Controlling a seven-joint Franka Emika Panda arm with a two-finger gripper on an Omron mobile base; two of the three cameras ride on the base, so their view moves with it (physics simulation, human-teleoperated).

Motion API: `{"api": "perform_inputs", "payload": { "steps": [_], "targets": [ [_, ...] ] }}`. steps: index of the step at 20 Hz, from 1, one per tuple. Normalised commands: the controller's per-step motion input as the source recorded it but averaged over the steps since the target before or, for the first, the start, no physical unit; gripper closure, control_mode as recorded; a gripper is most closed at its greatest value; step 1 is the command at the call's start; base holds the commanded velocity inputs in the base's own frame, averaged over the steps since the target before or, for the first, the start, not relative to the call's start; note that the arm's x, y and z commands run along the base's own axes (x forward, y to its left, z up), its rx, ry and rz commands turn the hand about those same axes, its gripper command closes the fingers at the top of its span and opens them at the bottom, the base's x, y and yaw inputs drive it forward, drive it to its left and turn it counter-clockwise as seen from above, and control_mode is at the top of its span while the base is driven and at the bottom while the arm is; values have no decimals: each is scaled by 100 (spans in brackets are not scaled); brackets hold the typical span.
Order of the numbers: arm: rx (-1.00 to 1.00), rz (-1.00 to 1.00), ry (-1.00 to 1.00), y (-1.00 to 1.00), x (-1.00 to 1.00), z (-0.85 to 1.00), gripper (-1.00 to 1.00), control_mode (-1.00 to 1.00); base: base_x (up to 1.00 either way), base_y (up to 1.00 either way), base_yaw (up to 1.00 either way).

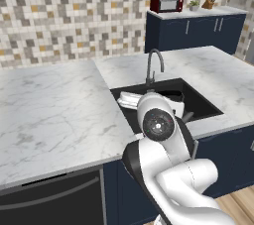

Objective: Open the cabinet, pick the kettle from the cabinet, and place it in the sink.

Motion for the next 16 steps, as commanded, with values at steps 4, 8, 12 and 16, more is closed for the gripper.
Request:
{"api": "perform_inputs", "payload": {
  "steps": [4,8,12,16],
  "targets": [
    [0,0,0,0,0,0,100,-100,0,0,0],
    [0,0,0,0,0,0,100,-100,0,0,0],
    [0,0,0,0,0,0,100,-100,0,0,0],
    [0,0,0,0,0,0,100,-100,0,0,0]
  ]
}}
